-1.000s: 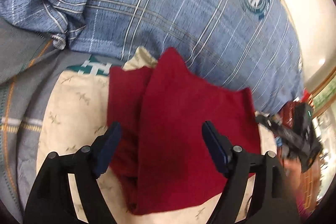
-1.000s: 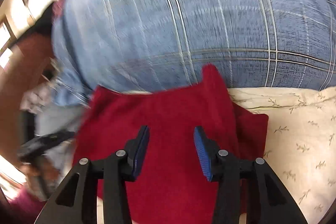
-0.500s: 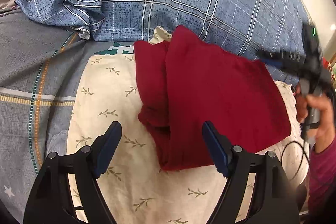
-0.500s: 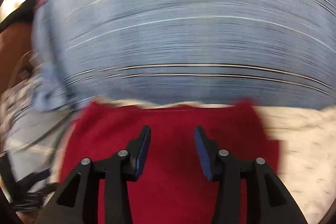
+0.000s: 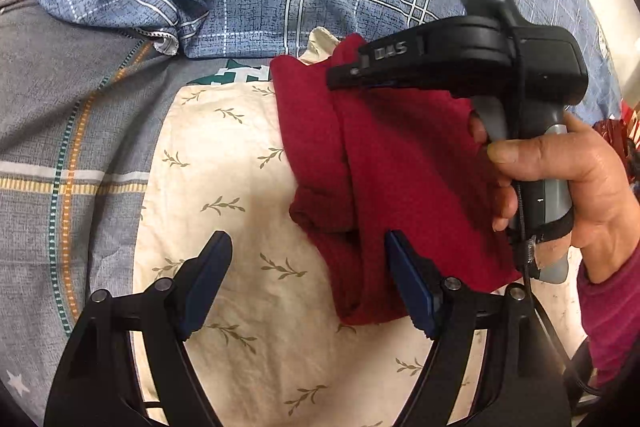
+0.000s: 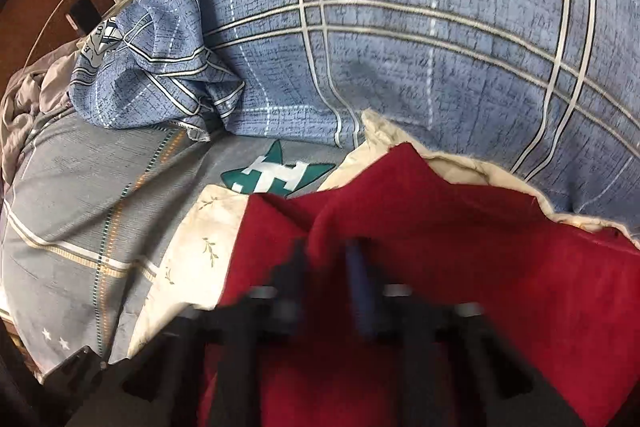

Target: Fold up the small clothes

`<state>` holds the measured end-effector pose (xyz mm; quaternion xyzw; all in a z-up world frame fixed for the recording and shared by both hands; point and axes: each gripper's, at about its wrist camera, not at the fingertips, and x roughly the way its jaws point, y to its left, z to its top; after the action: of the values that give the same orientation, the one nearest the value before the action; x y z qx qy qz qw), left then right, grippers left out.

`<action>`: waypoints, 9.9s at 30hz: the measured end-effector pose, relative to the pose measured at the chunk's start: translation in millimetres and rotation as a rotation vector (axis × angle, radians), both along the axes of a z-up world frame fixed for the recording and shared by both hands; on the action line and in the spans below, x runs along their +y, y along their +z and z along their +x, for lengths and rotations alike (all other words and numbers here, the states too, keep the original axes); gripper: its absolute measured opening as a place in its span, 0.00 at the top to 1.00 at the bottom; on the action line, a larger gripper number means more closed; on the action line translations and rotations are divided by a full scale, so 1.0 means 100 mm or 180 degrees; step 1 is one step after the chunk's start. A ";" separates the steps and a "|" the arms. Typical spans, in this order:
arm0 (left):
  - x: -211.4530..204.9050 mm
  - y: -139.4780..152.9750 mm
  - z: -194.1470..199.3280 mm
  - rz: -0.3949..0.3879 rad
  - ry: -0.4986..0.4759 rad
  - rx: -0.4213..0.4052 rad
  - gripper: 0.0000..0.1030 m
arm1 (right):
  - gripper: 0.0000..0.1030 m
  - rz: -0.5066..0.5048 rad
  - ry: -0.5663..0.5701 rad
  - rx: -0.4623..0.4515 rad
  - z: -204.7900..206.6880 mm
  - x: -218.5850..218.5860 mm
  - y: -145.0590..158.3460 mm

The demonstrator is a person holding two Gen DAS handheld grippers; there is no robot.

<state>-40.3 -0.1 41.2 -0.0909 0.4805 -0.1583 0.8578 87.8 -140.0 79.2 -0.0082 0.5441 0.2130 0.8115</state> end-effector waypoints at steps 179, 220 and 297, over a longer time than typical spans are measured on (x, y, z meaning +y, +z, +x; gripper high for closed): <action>-0.94 0.69 -0.26 -0.0528 -0.0789 -0.0575 0.84 | 0.85 0.0772 -0.0468 -0.0467 -0.64 -0.99 0.90; -1.83 0.71 -0.39 0.0124 -0.1141 -0.0599 0.36 | 0.80 0.0680 -0.1306 -0.0336 -1.47 -2.70 0.51; -2.28 0.16 0.51 -0.0477 -0.1028 0.0157 0.13 | 0.18 0.0937 -0.1465 -0.0266 -1.08 -3.28 -0.05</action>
<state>10.9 -228.3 57.0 -0.0800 0.4966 -0.3270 0.8000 -20.5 -468.2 74.3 0.2248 0.4609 0.0993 0.8527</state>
